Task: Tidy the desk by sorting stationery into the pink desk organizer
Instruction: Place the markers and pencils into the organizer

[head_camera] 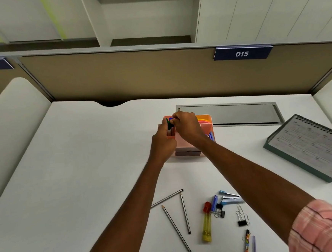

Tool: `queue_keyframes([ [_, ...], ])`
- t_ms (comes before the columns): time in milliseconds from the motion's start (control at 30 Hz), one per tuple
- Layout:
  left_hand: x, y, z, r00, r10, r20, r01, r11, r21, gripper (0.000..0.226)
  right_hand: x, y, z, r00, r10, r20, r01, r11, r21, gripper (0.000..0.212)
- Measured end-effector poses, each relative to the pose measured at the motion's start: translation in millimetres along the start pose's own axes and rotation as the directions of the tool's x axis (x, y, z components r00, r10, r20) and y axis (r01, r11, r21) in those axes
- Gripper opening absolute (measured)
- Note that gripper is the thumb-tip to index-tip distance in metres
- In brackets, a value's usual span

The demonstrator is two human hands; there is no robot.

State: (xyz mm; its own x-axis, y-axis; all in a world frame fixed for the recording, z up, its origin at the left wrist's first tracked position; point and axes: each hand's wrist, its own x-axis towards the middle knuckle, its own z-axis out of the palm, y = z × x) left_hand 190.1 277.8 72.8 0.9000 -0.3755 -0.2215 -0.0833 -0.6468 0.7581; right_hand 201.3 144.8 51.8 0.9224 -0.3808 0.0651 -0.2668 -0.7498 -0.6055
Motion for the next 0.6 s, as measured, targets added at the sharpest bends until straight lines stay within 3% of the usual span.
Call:
queue_keyframes([
  [367, -8, 1, -5, 0.998, -0.049, -0.049, 0.043, 0.992, -0.120, 0.064, -8, 2, -7, 0.999, 0.046, 0.010, -0.046, 0.999, 0.007, 0.025],
  [600, -26, -18, -6, 0.988, -0.090, -0.125, 0.055, 0.963, -0.263, 0.062, -42, 1, -9, 0.990, 0.097, -0.106, -0.087, 0.991, 0.101, 0.029],
])
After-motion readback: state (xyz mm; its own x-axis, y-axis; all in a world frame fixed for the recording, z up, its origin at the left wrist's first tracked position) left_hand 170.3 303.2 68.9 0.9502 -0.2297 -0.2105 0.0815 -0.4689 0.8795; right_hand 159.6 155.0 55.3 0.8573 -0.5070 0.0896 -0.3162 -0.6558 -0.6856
